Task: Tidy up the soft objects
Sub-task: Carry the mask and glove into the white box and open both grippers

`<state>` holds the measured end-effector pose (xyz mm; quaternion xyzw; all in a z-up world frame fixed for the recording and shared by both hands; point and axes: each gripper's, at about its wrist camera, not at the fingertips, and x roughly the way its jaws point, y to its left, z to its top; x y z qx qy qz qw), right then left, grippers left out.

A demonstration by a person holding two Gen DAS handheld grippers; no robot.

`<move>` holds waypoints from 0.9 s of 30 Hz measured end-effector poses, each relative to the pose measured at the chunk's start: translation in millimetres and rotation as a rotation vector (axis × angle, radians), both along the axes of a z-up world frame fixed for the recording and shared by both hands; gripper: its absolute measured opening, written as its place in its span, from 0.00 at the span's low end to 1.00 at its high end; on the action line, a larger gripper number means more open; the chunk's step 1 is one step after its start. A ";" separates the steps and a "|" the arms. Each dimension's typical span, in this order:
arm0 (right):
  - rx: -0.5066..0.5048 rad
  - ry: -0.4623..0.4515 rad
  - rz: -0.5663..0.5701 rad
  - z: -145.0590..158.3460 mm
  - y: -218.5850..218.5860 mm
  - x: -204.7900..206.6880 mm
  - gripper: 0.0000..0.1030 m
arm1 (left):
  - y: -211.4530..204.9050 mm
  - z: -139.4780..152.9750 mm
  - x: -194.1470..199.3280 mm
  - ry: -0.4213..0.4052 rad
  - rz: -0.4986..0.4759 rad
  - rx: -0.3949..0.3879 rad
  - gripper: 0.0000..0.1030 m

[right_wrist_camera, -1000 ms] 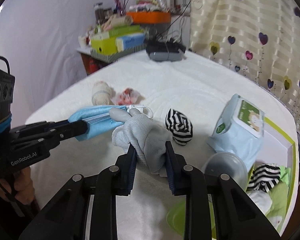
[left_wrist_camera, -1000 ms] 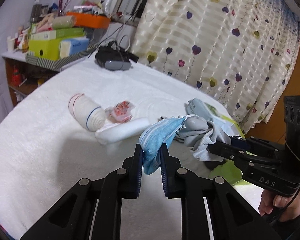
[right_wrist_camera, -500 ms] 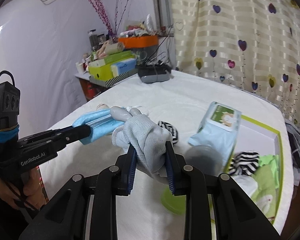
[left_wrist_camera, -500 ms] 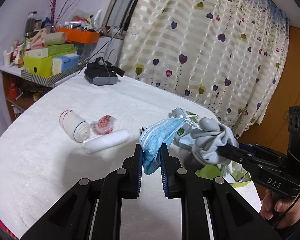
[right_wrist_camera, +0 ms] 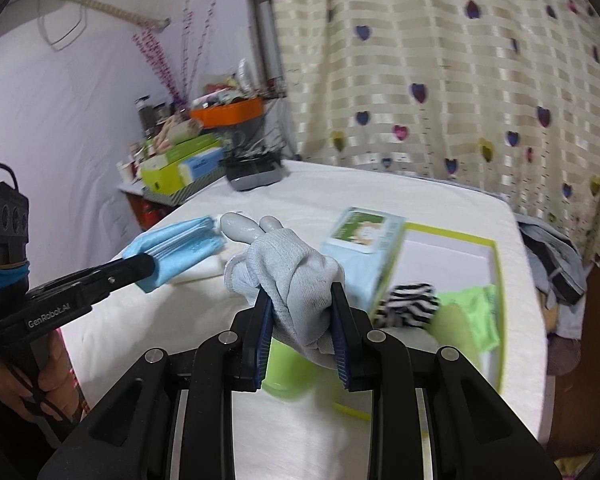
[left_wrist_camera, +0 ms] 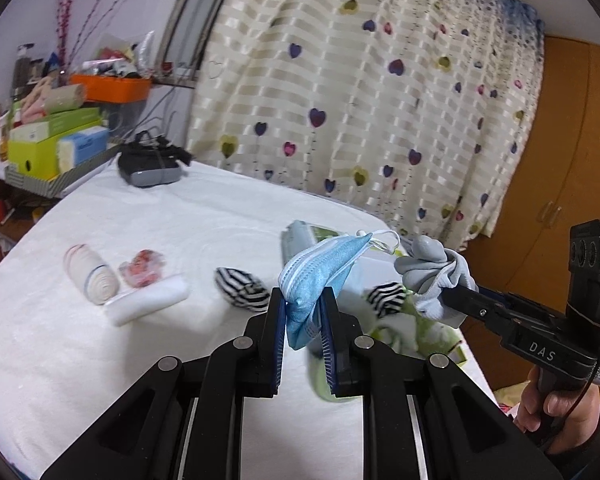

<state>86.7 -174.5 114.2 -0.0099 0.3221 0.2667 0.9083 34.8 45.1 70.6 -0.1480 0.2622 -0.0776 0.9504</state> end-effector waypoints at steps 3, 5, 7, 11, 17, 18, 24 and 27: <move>0.004 -0.008 -0.033 3.7 -15.3 -0.7 0.27 | -11.1 3.5 1.8 -0.010 -0.025 0.004 0.15; 0.009 -0.015 -0.053 6.4 -25.2 -1.2 0.27 | -19.6 6.3 3.9 -0.016 -0.043 0.006 0.15; 0.012 -0.019 -0.066 8.0 -32.1 -0.7 0.27 | -28.0 8.7 5.6 -0.021 -0.063 0.008 0.15; 0.015 -0.023 -0.091 8.8 -44.9 -0.1 0.27 | -41.4 11.3 9.4 -0.026 -0.093 0.016 0.15; 0.027 -0.014 -0.141 5.0 -68.4 2.6 0.27 | -58.9 10.4 18.0 -0.017 -0.128 0.024 0.15; 0.029 -0.012 -0.148 4.1 -71.8 3.2 0.27 | -62.2 9.1 20.1 -0.012 -0.135 0.024 0.15; 0.039 0.000 -0.190 -0.9 -92.5 7.2 0.27 | -84.1 -2.5 30.4 0.023 -0.184 0.030 0.15; 0.043 0.010 -0.211 -4.6 -103.0 10.0 0.27 | -97.9 -10.7 37.3 0.046 -0.214 0.037 0.15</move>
